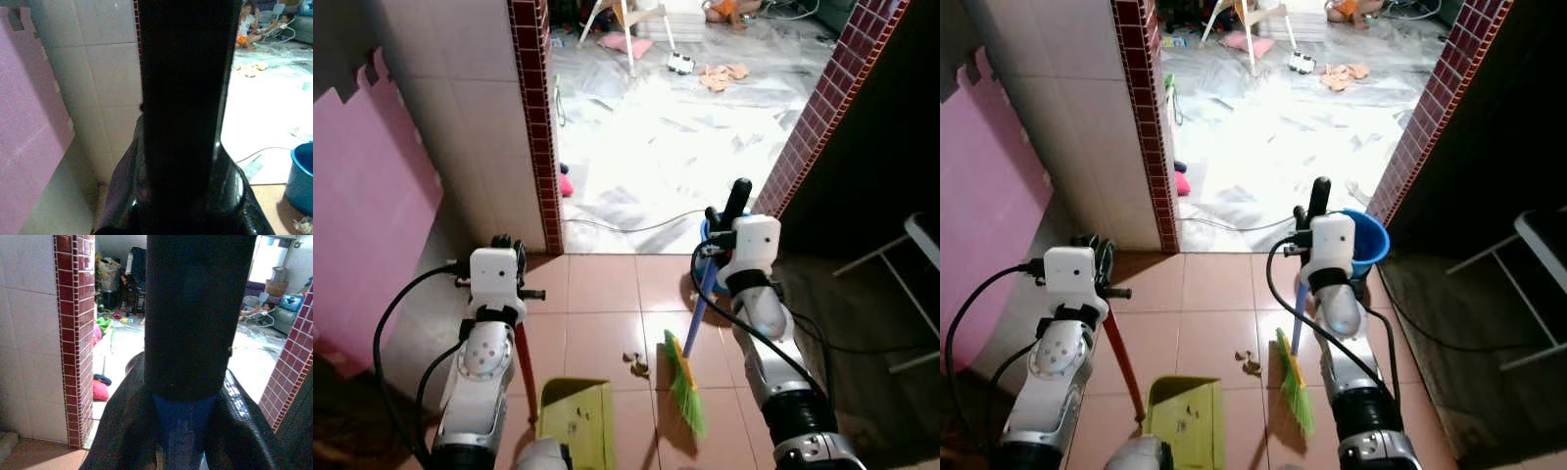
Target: Sweep floor
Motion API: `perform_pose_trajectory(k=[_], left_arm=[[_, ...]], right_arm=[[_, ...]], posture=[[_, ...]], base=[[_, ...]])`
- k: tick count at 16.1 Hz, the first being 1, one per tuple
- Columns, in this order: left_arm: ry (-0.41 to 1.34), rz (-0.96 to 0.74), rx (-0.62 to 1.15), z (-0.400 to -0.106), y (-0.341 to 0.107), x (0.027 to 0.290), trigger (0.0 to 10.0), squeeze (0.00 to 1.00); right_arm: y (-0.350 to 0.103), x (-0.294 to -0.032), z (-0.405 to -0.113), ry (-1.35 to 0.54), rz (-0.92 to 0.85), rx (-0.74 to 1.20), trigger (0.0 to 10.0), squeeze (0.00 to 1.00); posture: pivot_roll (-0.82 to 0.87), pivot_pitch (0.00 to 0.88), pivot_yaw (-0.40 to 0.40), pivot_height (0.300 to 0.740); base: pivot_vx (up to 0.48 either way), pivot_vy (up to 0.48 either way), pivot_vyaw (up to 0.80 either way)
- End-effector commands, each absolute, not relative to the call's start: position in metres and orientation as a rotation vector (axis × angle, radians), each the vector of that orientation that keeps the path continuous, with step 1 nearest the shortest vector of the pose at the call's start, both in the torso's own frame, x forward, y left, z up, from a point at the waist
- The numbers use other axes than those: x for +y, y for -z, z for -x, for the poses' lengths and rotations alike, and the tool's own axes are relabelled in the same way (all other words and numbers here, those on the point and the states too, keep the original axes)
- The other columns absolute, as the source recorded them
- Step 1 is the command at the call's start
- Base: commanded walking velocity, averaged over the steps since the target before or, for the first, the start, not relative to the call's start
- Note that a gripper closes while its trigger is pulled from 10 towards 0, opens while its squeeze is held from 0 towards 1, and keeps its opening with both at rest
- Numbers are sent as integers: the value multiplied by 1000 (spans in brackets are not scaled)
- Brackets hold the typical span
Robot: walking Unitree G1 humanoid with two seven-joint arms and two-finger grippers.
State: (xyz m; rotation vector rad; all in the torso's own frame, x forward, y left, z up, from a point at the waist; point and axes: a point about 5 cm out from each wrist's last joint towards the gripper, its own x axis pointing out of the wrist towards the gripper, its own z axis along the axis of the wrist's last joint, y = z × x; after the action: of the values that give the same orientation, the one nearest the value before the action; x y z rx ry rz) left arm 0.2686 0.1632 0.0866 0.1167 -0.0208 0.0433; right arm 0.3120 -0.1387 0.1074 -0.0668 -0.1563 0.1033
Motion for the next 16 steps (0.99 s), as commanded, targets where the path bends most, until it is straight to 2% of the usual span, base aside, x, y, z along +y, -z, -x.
perform_pose_trajectory(k=[1, 3, 9, 12, 16], left_arm=[[-18, -150, -67, -274, -100, 158, 10000, 0], [-36, -136, -60, -275, -103, 160, 10000, 0], [-169, -126, -113, -278, -119, 181, 10000, 0], [-176, -122, -133, -279, -126, 183, 10000, 0], [-168, -106, -143, -281, -128, 179, 10000, 0]], right_arm=[[-120, -142, -315, -95, 68, -197, 10000, 0], [-118, -139, -313, -139, 44, -188, 10000, 0], [-121, -130, -311, -184, 48, -201, 10000, 0], [-124, -129, -314, -197, 54, -211, 10000, 0], [-125, -130, -314, -196, 55, -215, 10000, 0]], posture=[[-7, 0, -54, 740], [-13, 0, -53, 740], [-6, 0, -61, 740], [-4, 0, -59, 740], [-6, 0, -57, 740]], base=[[0, 0, -800], [0, 0, -800], [0, 0, 0], [0, 0, 0], [347, 0, 0]])
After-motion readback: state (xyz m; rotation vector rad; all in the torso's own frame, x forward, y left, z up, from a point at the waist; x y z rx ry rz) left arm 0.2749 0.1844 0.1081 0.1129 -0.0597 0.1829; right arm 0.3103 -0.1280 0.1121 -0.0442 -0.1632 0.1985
